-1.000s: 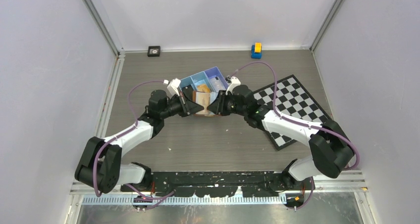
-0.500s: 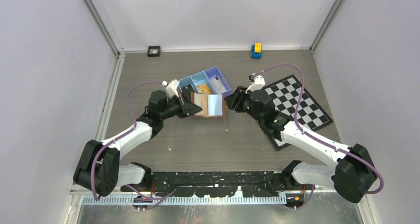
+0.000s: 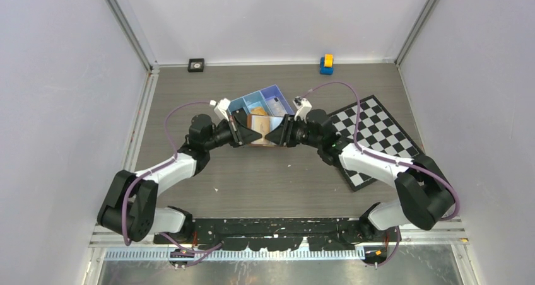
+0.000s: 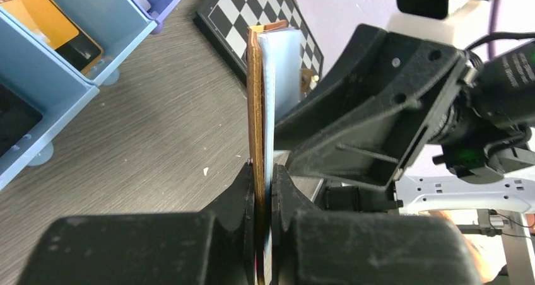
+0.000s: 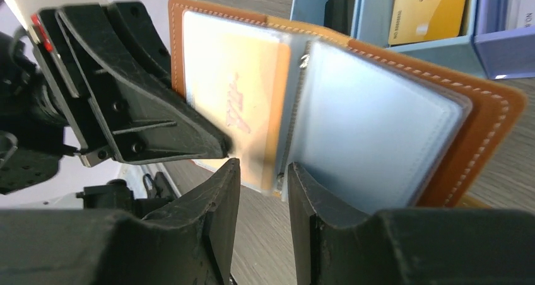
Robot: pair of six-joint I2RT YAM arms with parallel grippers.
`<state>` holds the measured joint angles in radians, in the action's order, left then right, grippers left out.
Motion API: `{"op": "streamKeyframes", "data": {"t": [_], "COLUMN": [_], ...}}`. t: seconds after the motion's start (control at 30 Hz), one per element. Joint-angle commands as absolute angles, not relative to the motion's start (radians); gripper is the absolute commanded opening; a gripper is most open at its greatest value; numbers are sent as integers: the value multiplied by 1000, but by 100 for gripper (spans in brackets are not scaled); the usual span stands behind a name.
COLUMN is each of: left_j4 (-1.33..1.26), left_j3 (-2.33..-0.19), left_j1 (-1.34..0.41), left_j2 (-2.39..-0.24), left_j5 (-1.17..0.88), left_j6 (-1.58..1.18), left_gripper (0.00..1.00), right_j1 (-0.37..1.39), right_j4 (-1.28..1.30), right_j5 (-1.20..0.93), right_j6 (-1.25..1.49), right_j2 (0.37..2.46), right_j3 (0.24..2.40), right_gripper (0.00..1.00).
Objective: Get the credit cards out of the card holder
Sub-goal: Place the card holder at the center of the board.
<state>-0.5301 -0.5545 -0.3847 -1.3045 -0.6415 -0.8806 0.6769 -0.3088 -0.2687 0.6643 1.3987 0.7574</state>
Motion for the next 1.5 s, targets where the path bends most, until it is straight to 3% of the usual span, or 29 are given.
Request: {"op": "streamKeyframes", "data": {"t": [0.0,0.23,0.6,0.7,0.8,0.93,1.1,1.47], "left_j4": [-805,-855,-932,-947,-905,-826,-825,-841], "left_j3": [-544,-536,-529,-527,-526,-527,-527,-530], "left_j1": [-385,-385,-385,-385,-385,-385,-385,-386], "left_j2": [-1337,-1322,-1344,-1346,-1324,-1281,-1284,-1293], "left_j5": [-754,-778,-798,-800,-782,-759,-760,-771], "left_j6": [-985,-1021,-1064,-1072,-1046,-998,-995,-1001], "left_gripper": [0,0,0,0,0,7,16,19], "right_j1": [591,557,557,557,556,557,557,572], "right_j4": [-472,-603,-774,-733,-456,-465,-463,-506], "right_j5": [-399,-500,-590,-585,-437,-429,-442,-518], "right_j6": [809,883,977,969,848,842,842,885], "right_j2": [1419,1424,1459,1463,1413,1396,1425,1514], "right_j3": [759,728,707,720,762,748,762,792], "right_gripper": [39,37,20,23,30,38,34,34]}}
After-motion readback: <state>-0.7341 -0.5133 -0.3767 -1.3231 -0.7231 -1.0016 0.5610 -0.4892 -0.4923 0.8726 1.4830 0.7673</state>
